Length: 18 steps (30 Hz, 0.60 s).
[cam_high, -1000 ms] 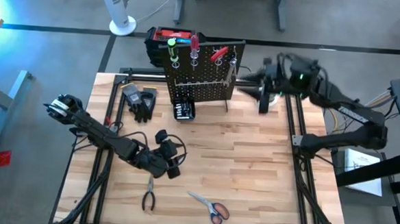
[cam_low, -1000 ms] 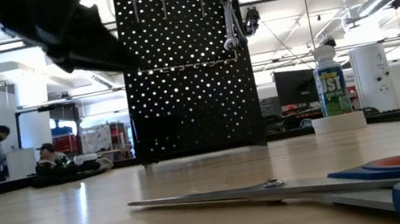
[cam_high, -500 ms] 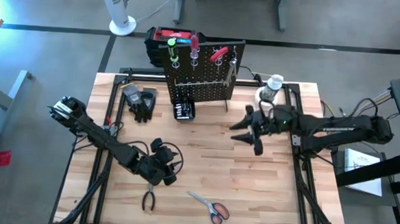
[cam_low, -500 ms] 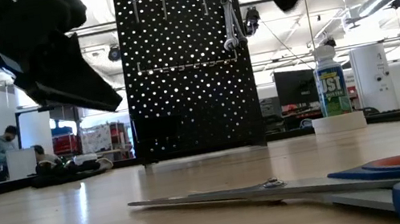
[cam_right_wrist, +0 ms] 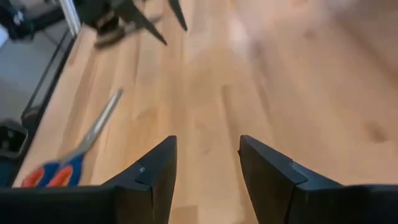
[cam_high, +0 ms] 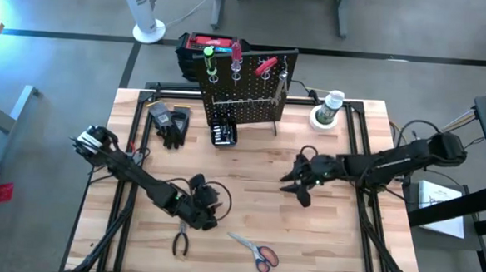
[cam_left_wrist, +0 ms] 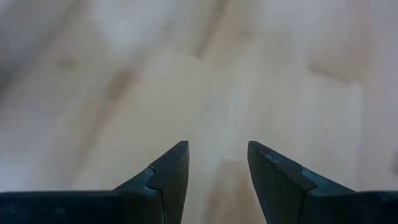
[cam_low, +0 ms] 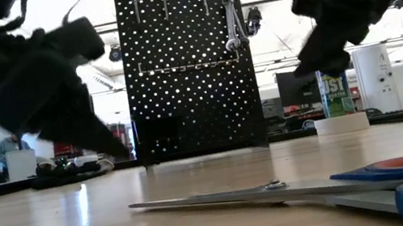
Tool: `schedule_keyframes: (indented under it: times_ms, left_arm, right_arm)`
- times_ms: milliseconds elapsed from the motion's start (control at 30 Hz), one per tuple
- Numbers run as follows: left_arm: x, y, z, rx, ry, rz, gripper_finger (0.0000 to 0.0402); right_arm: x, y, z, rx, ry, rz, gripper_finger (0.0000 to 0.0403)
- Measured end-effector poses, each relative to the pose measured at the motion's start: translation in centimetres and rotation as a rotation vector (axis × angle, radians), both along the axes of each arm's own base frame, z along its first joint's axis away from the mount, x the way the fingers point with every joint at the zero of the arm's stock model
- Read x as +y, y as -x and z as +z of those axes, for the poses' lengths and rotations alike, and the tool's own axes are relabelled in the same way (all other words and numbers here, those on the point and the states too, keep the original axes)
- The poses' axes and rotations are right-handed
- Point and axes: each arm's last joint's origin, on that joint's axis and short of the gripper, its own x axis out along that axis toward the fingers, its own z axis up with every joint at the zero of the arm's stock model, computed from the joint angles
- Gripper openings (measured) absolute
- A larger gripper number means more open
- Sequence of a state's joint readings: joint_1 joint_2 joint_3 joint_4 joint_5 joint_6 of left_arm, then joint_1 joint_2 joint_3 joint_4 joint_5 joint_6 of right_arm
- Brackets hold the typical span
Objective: Hang tools onto peg board
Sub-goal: Hang the blue scissors on the pegboard
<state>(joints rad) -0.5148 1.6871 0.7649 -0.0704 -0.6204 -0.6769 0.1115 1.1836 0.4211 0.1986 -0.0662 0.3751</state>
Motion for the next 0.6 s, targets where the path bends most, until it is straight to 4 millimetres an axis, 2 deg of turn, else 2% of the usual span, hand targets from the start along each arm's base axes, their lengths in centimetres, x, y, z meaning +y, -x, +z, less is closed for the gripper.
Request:
schedule_keyframes:
  times_ms: [133,233,400,600]
  left_arm:
    - [-0.8,-0.8,-0.7,0.067,0.076,-0.089,0.0155]
    - [-1.5,-1.8,-0.7,0.064,0.051,-0.142,0.0155]
    - [-3.1,-4.1,-0.9,0.119,-0.018,-0.342,0.0155]
    - [-4.5,-6.6,-0.7,0.153,-0.068,-0.480,0.0155]
  right_arm:
    - [1.6,-0.5,-1.3,0.046,-0.009,0.069,0.0152]
    - [2.9,-1.1,-1.9,0.045,-0.024,0.140,0.0146]
    - [4.9,-2.4,-3.1,0.084,-0.022,0.286,0.0135]
    - [6.0,-4.2,-4.2,0.127,0.007,0.356,0.0116]
